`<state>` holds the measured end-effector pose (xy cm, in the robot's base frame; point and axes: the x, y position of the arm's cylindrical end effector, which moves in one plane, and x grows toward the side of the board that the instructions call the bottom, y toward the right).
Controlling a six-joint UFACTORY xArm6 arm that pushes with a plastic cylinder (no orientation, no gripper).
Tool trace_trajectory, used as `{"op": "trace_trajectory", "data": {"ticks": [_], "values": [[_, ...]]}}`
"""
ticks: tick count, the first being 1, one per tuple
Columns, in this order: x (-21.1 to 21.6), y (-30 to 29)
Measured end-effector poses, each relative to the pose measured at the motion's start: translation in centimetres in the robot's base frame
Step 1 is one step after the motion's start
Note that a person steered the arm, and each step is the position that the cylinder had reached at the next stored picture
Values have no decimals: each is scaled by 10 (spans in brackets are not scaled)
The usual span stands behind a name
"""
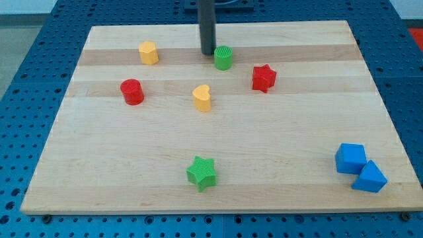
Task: Push the green circle at the top left of green star
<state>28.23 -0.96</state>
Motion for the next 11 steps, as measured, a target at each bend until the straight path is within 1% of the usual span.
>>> {"op": "trace_trajectory", "data": {"ticks": [1, 4, 5, 6, 7, 8, 10, 11], "values": [[2, 22], [65, 27], [82, 48], [83, 72], [93, 97], [108, 92], [114, 49], [118, 41]]}}
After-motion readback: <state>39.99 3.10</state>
